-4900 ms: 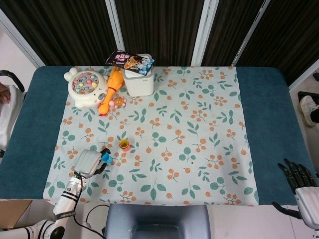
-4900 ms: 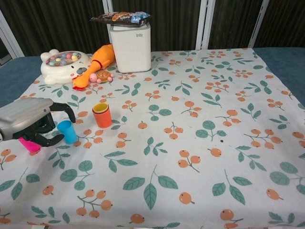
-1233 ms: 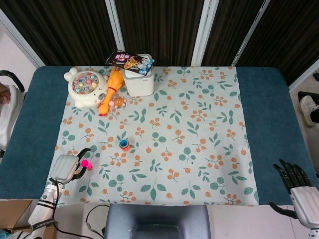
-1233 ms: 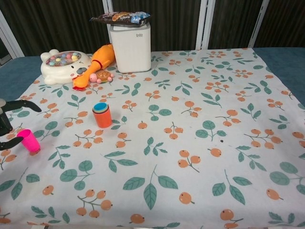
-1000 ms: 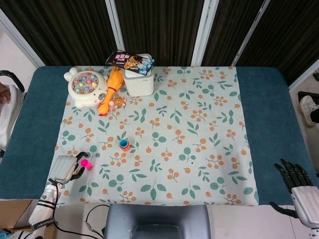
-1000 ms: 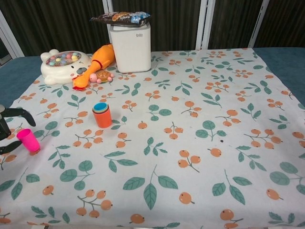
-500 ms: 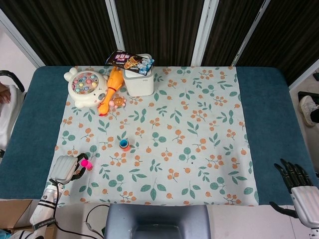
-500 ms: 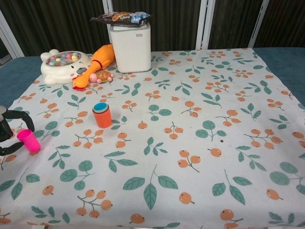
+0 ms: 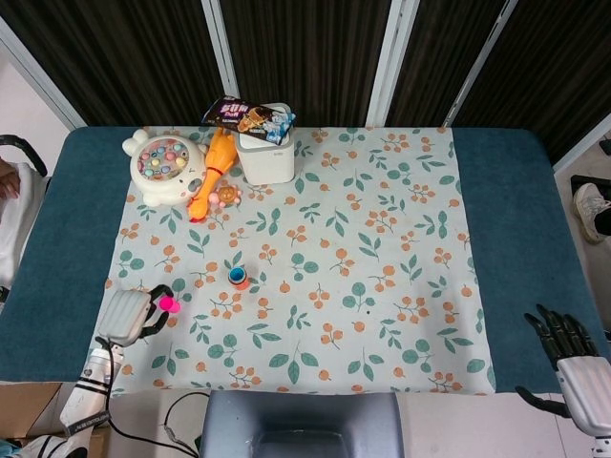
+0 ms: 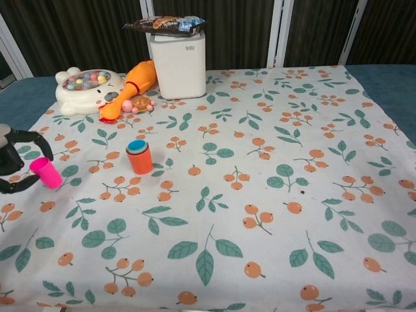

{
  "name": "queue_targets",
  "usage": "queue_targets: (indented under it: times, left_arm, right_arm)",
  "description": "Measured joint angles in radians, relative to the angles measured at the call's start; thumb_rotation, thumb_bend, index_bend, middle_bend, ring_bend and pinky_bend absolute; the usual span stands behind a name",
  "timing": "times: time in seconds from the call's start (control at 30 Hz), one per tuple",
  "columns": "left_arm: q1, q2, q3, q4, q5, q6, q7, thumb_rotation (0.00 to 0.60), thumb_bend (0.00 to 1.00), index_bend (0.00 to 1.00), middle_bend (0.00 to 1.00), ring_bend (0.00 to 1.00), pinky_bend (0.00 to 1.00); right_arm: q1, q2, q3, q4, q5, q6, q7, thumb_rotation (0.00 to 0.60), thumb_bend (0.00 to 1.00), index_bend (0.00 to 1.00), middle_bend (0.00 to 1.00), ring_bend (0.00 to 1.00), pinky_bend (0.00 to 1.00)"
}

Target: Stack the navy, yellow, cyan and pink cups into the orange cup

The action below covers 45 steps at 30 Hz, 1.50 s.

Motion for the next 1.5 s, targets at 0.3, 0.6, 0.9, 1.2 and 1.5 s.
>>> queue_targets:
  times: [0.3, 0.6, 0.9, 1.2, 1.5]
  left_arm:
    - [-0.084, 0.023, -0.123, -0.203, -0.054, -0.013, 0.169, 0.600, 0.39, 0.55, 1.00, 1.00, 1.00]
    - [-0.193, -0.083, -0.212, -0.194, -0.230, -0.070, 0.363, 0.600, 0.39, 0.55, 1.00, 1.00, 1.00]
    - [-0.225, -0.134, -0.218, -0.151, -0.255, -0.073, 0.381, 0.600, 0.39, 0.55, 1.00, 1.00, 1.00]
    - [-0.241, -0.179, -0.201, -0.114, -0.256, -0.068, 0.380, 0.600, 0.39, 0.55, 1.00, 1.00, 1.00]
    - [-0.248, -0.201, -0.187, -0.086, -0.263, -0.067, 0.384, 0.600, 0.39, 0.55, 1.00, 1.00, 1.00]
  right_arm:
    - [0.003, 0.000, -0.001, -0.003, -0.001, -0.006, 0.001, 0.600, 0.21, 0.00, 0.00, 0.00, 0.00]
    - [0.001, 0.016, 0.001, 0.007, 0.002, 0.010, 0.043, 0.600, 0.21, 0.00, 0.00, 0.00, 0.00]
    - [-0.001, 0.021, 0.000, 0.009, 0.001, 0.014, 0.056, 0.600, 0.21, 0.00, 0.00, 0.00, 0.00]
    - [-0.002, 0.022, -0.002, 0.011, -0.005, 0.017, 0.061, 0.600, 0.21, 0.00, 0.00, 0.00, 0.00]
    - [-0.006, 0.026, -0.002, 0.016, -0.007, 0.029, 0.075, 0.600, 0.21, 0.00, 0.00, 0.00, 0.00]
